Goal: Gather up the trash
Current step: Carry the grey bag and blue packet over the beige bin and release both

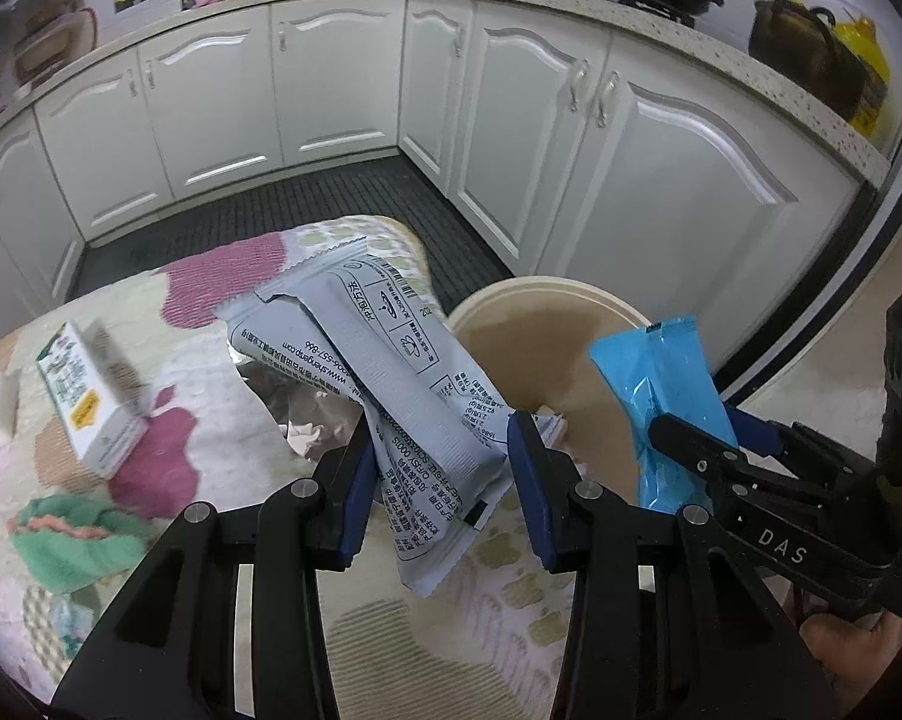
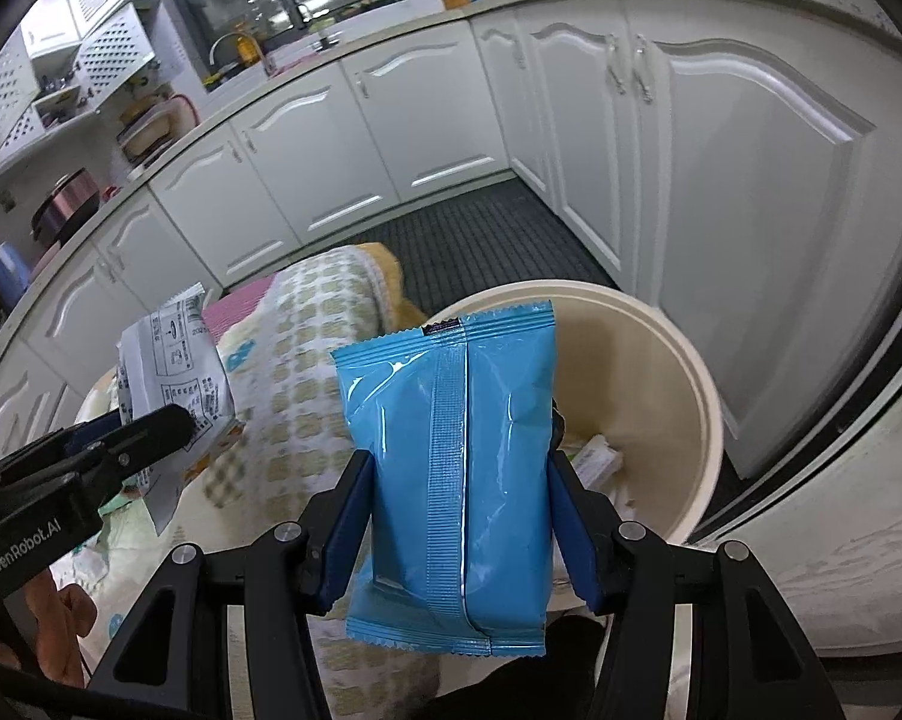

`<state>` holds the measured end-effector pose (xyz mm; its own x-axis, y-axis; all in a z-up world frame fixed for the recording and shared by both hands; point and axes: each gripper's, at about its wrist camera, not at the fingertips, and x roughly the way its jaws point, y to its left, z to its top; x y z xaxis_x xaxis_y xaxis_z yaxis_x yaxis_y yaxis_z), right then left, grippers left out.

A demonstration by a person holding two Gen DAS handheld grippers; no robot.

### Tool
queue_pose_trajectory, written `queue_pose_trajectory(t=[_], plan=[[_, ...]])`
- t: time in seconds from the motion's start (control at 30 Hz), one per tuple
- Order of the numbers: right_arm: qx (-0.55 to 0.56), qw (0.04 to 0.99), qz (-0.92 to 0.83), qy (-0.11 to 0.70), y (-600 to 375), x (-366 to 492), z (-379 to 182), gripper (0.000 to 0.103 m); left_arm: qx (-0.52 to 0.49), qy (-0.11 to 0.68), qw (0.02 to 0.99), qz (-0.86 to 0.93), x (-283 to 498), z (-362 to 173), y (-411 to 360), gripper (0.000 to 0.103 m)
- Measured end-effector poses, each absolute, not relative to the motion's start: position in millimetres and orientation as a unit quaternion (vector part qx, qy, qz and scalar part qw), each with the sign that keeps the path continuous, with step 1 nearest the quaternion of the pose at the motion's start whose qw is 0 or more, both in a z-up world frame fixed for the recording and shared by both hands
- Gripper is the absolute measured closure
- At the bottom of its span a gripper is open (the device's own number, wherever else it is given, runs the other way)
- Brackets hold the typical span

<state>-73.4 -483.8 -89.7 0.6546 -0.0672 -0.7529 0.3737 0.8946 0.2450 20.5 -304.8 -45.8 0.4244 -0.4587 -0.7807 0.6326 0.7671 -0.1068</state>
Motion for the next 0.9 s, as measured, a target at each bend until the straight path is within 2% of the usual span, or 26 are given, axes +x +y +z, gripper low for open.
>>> queue_pose_trajectory(t=[0.3,0.57,0.67,0.83,0.9], plan=[[0.194,0.882,-0.156,0.400,-511.9,-77.3,-97.6,0.049,0.137,0.425,0.827,-0.341,16.5,-59.8,-347.5,0.062],[0.192,0.878,-0.177,0.402,-534.3,-69.3,-104.1,0.049,0.150,0.430,0.818,-0.352,24.3,-75.4,-371.1,0.055],[0.193,0.875,-0.183,0.404,-540.9,-64.3,-108.0,0.049,0.152,0.423,0.818,-0.358,24.8,-78.2,-374.7,0.051],[0.197,0.872,-0.195,0.404,-548.3,-56.0,-115.5,0.042,0.154,0.426,0.812,-0.369,27.6,-84.2,-378.1,0.037],[0.199,0.867,-0.200,0.411,-549.4,-54.3,-120.1,0.036,0.150,0.429,0.810,-0.371,29.1,-85.6,-377.7,0.035]])
